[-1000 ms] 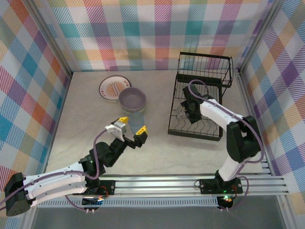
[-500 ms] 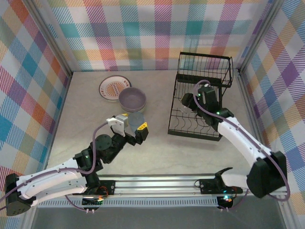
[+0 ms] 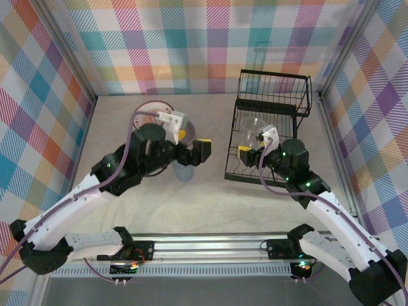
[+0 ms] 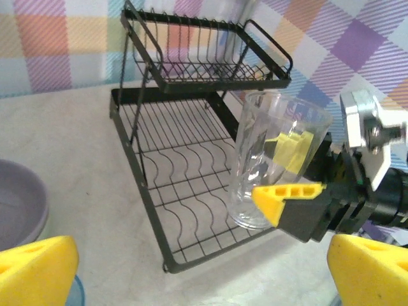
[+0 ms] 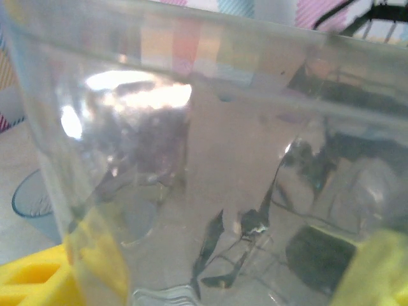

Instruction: Unload the mixed dishes from the dish rack

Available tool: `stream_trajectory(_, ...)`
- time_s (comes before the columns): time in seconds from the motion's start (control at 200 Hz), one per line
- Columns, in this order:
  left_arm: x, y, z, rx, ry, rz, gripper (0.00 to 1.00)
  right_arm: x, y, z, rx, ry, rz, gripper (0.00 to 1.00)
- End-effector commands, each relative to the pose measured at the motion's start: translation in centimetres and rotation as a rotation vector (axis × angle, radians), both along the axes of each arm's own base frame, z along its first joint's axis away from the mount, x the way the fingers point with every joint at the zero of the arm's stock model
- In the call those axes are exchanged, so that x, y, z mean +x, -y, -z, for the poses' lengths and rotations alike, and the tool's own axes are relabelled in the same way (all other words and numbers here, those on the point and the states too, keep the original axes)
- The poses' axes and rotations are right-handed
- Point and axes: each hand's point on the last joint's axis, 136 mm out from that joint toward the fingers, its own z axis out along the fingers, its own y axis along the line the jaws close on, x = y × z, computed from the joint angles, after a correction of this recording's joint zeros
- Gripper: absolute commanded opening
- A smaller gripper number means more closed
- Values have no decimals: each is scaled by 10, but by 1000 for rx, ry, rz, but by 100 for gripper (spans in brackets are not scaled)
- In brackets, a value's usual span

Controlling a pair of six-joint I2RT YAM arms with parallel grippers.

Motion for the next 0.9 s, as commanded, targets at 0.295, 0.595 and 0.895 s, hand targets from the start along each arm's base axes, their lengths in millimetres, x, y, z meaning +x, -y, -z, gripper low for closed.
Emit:
stream_trajectory(0.295,-3,49,32,84,-427,250,91,-24,-34,-14,-158,318,-207,54)
stream_trajectory(0.595,12,50,63,218,-495,210,83,-30,-47,-5,-226,370,-244,53)
stream_trajectory(0.895,22,53,80,276,-536,183,70,-35,-56,-1,-254,393,-258,52)
